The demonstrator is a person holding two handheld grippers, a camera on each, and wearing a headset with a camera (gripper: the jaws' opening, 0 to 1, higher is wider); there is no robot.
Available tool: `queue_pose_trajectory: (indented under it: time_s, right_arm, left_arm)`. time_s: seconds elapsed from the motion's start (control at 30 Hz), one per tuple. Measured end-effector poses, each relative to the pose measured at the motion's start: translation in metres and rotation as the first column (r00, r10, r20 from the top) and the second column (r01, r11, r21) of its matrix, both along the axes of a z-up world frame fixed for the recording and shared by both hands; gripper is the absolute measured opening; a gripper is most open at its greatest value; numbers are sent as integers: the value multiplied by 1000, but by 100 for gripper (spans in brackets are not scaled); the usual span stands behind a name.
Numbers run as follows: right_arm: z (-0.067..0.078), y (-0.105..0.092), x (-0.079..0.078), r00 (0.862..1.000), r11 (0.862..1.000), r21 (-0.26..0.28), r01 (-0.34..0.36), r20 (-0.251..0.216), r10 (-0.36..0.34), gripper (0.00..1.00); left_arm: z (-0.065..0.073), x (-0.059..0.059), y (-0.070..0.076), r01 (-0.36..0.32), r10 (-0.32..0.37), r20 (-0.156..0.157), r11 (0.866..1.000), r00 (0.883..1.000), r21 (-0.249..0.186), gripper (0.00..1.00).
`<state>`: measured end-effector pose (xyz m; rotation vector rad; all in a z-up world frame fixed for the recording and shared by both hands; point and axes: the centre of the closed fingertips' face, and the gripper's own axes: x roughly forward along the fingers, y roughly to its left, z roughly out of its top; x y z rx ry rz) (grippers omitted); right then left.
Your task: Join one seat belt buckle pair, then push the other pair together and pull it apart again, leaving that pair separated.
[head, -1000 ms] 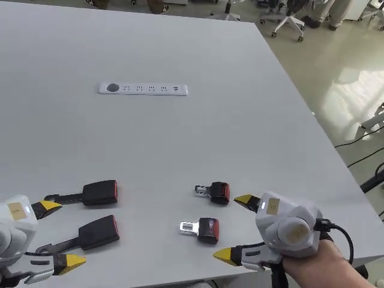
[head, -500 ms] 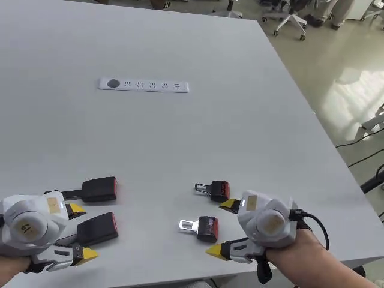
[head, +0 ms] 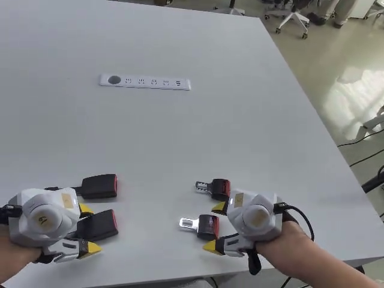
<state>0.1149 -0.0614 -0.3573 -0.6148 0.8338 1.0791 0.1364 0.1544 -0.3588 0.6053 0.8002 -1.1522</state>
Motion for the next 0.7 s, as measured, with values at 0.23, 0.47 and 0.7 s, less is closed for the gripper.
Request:
queue_pose_trajectory:
  time_s: [0.23, 0.47, 0.7]
  right_arm:
    - [-8, -1, 4, 1000, 1000, -10, -11, -19, 11, 46]
    - [-10, 0, 6, 999, 1000, -8, -24, -38, 23, 41]
    - [-14, -2, 6, 997, 998, -25, -58, -56, 57, 36]
  left_arm:
    - [-5, 2, 1, 38, -38, -6, 999, 999, 19, 40]
    - [-7, 2, -3, 87, -86, -11, 996, 996, 32, 36]
    - [-8, 1, -3, 130, -130, -8, 990, 992, 52, 36]
